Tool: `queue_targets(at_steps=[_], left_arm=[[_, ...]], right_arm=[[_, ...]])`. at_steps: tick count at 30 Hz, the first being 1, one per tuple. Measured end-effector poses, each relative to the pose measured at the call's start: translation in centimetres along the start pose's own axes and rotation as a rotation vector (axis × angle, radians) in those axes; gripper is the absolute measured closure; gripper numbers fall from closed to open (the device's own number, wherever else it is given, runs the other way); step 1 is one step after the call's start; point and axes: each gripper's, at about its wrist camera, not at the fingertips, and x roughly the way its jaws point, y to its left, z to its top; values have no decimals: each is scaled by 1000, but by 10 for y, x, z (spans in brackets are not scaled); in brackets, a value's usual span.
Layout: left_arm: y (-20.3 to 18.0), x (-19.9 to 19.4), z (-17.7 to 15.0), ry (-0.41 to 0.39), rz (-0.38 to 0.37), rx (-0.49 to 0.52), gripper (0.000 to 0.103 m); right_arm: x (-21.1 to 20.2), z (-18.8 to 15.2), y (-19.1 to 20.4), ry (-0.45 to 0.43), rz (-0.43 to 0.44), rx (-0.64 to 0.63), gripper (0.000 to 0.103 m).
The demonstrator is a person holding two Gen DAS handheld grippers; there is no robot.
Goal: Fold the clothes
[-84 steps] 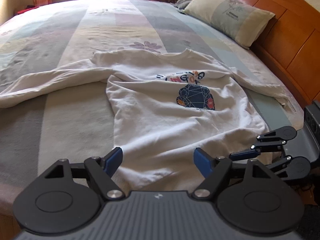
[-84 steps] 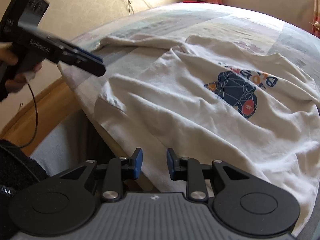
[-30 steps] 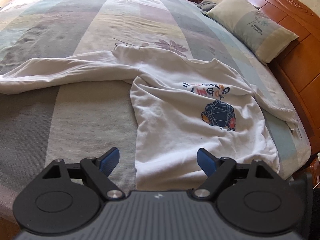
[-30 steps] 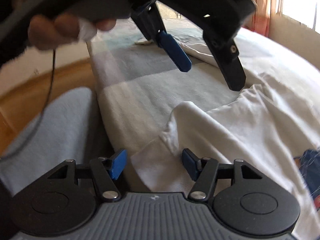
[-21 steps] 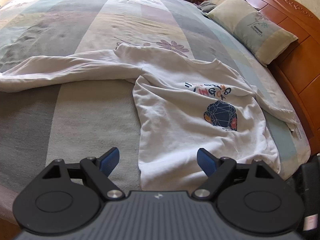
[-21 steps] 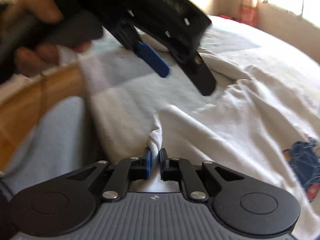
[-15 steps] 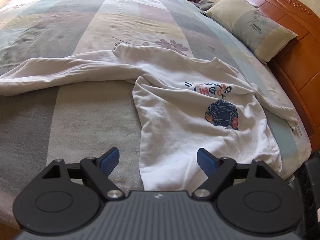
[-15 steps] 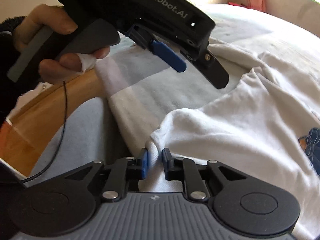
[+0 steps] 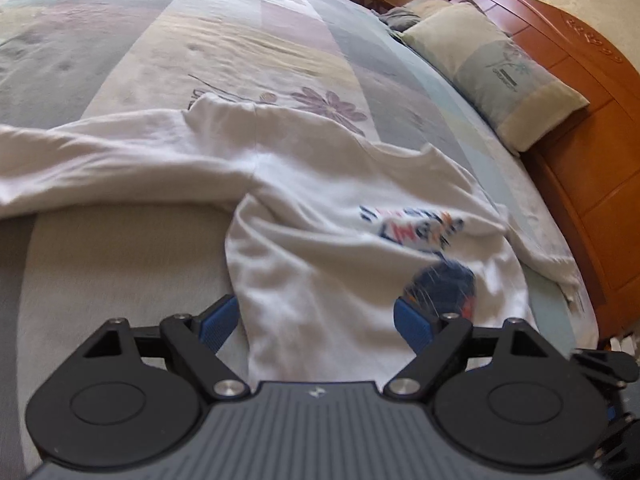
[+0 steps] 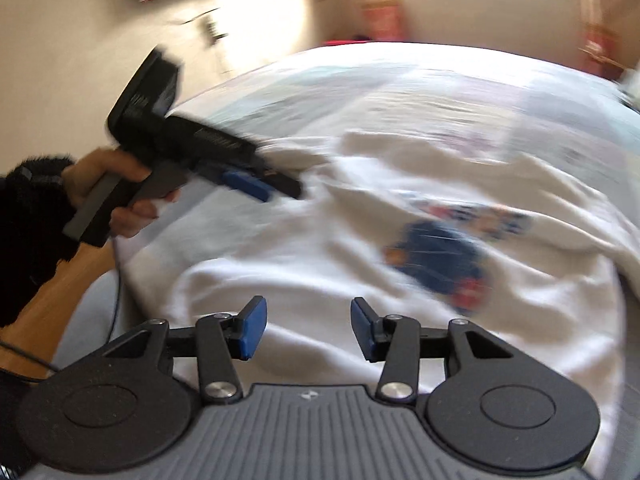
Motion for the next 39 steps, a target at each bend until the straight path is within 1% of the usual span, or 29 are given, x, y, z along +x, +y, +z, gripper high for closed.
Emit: queue_targets(at_steps=[3,4,5,6,9,11,14,15,17,19,21,23,24,25,26,28,29,30,31,32,34,36,37,38,39], left_arm=[[13,14,13,-18,-30,-53,19],[19,19,15,-21,-44,-74,19],[24,23,18,-25,-56,-93,19],[29,26,19,-33,-69,-109,19],[43,33,24,-59,-110,-153,18],[47,37,29,-72,-132,-175,18],[51,44,37,-87,-151,-191,18],[52,47,40,-90,-151,-191,18],[51,51,47,-94,-147,-186,18],[49,55,53,-97,-141,-180,18],[49,58,58,-107,-134,-176,18],[50,61,63,-123,-133,-184,18],[51,61,63,-133,-136,-197,18],[51,62,62,-129,-144,-202,18],[49,63,58,-120,-155,-204,18],[43,61,51,-92,-173,-154,17],[41,61,48,-72,-196,-132,17],[40,60,46,-61,-209,-117,18],[39,60,47,-66,-198,-105,19],[38,59,49,-78,-179,-93,22],[41,61,56,-107,-127,-99,37],[46,64,65,-124,-72,-130,72],[49,66,68,-126,-45,-145,77],[52,67,72,-133,-33,-158,84],[53,66,75,-149,-35,-162,84]], right_arm=[[-14,3,-40,-25,-72,91,46],[-19,4,-54,-34,-91,119,39],[-22,5,-71,-43,-112,156,36],[-25,5,-89,-48,-126,195,30],[-24,5,-145,-51,-156,336,28],[-15,3,-183,-32,-173,440,28],[1,0,-223,-19,-184,522,28],[9,1,-231,-16,-188,531,28],[21,7,-240,-37,-170,509,25],[31,17,-242,-49,-172,471,18],[40,27,-242,-58,-183,430,18],[49,35,-249,-77,-187,435,18],[53,38,-253,-87,-188,440,17],[54,39,-253,-89,-175,448,12],[55,39,-253,-89,-159,457,11],[55,41,-250,-89,-187,424,11],[55,42,-249,-90,-204,406,11],[56,43,-247,-90,-221,387,13],[56,44,-245,-90,-237,368,21],[56,45,-244,-91,-254,350,27],[57,47,-241,-91,-287,312,54],[57,49,-237,-92,-320,275,66],[57,50,-236,-92,-337,256,71],[57,51,-234,-92,-353,237,72],[54,50,-234,-92,-352,245,73]])
